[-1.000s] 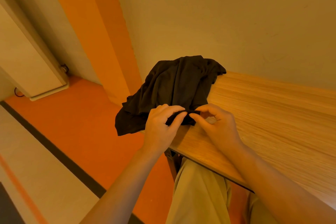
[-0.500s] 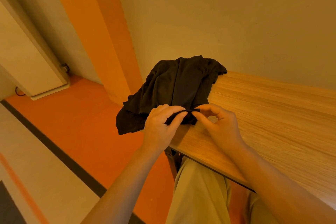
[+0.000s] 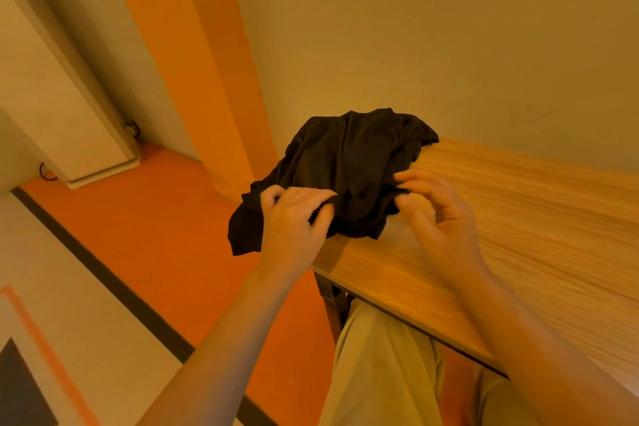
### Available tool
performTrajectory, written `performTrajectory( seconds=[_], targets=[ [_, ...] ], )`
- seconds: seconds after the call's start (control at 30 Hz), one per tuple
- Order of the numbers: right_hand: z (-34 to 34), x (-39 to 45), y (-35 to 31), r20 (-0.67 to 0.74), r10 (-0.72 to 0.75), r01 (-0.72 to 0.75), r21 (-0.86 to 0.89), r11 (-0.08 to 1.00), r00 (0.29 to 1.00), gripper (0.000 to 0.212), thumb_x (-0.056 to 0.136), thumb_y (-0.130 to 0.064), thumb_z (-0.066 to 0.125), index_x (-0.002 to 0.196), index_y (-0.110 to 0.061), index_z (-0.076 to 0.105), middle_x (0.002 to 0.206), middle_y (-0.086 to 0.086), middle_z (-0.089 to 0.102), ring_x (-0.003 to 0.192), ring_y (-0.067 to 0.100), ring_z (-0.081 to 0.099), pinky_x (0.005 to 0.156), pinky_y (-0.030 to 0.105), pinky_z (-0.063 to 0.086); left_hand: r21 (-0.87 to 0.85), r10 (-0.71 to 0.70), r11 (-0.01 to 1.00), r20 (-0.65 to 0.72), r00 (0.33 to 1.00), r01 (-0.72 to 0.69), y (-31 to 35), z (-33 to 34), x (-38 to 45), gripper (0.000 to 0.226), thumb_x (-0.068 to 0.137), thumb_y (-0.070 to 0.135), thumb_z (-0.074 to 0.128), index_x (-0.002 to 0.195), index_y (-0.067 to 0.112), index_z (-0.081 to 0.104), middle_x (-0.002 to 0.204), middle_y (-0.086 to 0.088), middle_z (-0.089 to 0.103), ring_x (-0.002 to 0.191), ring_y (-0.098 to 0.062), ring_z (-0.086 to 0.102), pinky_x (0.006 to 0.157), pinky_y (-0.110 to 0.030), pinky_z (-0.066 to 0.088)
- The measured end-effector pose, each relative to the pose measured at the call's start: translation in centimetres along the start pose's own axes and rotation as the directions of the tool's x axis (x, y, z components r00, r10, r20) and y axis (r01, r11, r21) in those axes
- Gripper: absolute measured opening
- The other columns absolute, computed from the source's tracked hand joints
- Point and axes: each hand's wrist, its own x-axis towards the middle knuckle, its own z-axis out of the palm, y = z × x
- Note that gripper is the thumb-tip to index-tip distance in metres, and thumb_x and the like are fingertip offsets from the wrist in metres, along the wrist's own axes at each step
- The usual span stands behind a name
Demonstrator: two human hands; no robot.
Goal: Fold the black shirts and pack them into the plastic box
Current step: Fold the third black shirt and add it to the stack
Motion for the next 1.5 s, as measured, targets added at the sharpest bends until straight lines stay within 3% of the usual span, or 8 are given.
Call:
performTrajectory(
  seconds=[0.13,0.27,0.53,0.7,0.9,1.07,1.33,1.5],
  targets=[
    [0.9,-0.7,0.1,0.307,-0.02,0.082,-0.192,0.978,0.951,0.017,0.085,-0.025,0.065,0.099,-0.018,0.072,0.124,-0.009,0.058,0.12,0.001,0.05,0.101,0.014,0.037,0.022,0.129,0.991,0.079,0.989,-0.131,2.1,0.7,0.5,0.02,0.09,0.028,0.054,0.093,0.024,0.073,0.089,0.012,0.071,0.086,-0.007,0.062,0.085,-0.028,0.029],
    [0.3,-0.4,0.1,0.16,0.024,0.006,-0.185,0.983,0.987,0.02,0.085,-0.008,0.066,0.103,-0.017,0.068,0.104,-0.004,0.066,0.103,-0.007,0.057,0.089,0.009,0.043,0.007,0.095,0.995,0.049,0.994,-0.095,1.9,0.9,0.4,0.021,0.09,0.035,0.057,0.089,0.023,0.074,0.086,0.011,0.071,0.083,-0.009,0.063,0.084,-0.026,0.033],
    [-0.2,0.1,-0.7,-0.131,-0.006,0.016,0.077,0.997,0.991,0.024,0.088,0.0,0.062,0.105,-0.017,0.064,0.104,0.0,0.065,0.101,0.01,0.063,0.088,0.023,0.051,0.054,-0.064,0.997,0.099,0.993,0.059,-0.1,1.9,-1.1,0.02,0.08,0.037,0.067,0.098,0.027,0.069,0.107,0.014,0.062,0.104,-0.004,0.054,0.089,-0.027,0.02],
    [-0.8,0.3,-0.4,-0.147,-0.028,0.039,0.07,0.997,0.989,0.017,0.088,-0.015,0.06,0.104,-0.021,0.063,0.103,0.001,0.065,0.1,0.016,0.063,0.088,0.03,0.053,0.075,-0.163,0.983,-0.035,0.986,0.165,-0.9,1.7,-0.6,0.009,0.086,0.028,0.059,0.09,0.026,0.067,0.099,0.013,0.064,0.096,-0.007,0.055,0.086,-0.027,0.017],
    [-0.7,0.2,0.8,0.074,-0.036,0.056,-0.291,0.955,0.997,0.018,0.086,-0.029,0.063,0.095,-0.016,0.07,0.128,-0.001,0.053,0.126,0.009,0.044,0.103,0.019,0.035,-0.035,-0.052,0.998,0.013,0.999,0.052,0.4,0.5,0.2,0.018,0.09,0.017,0.055,0.101,0.018,0.07,0.087,0.008,0.068,0.081,-0.011,0.061,0.09,-0.032,0.039],
    [0.7,-0.5,0.6,0.334,-0.053,0.146,-0.261,0.954,0.941,0.013,0.083,-0.019,0.069,0.096,-0.016,0.072,0.123,-0.007,0.058,0.12,0.003,0.048,0.106,0.019,0.032,-0.019,0.144,0.99,0.077,0.987,-0.143,3.0,0.8,0.6,0.017,0.09,0.02,0.056,0.097,0.019,0.071,0.091,0.007,0.07,0.085,-0.011,0.063,0.082,-0.03,0.04],
    [-0.6,0.1,0.3,-0.088,-0.059,0.04,-0.206,0.978,0.994,0.014,0.087,-0.016,0.061,0.101,-0.014,0.065,0.102,0.002,0.064,0.099,0.003,0.06,0.085,0.014,0.047,0.048,-0.033,0.998,0.027,0.999,0.032,0.7,0.9,-0.8,0.014,0.085,0.021,0.064,0.095,0.018,0.073,0.089,0.006,0.07,0.083,-0.015,0.064,0.08,-0.039,0.048],
    [-0.7,0.1,0.7,-0.167,-0.028,-0.019,-0.271,0.962,0.986,0.014,0.087,-0.012,0.063,0.101,-0.011,0.066,0.104,-0.003,0.06,0.099,0.005,0.058,0.085,0.012,0.046,-0.001,-0.084,0.996,0.025,0.996,0.084,-1.8,-0.6,-2.1,0.025,0.089,0.029,0.058,0.101,0.016,0.075,0.096,0.005,0.073,0.093,-0.013,0.068,0.08,-0.046,0.052]
  ],
)
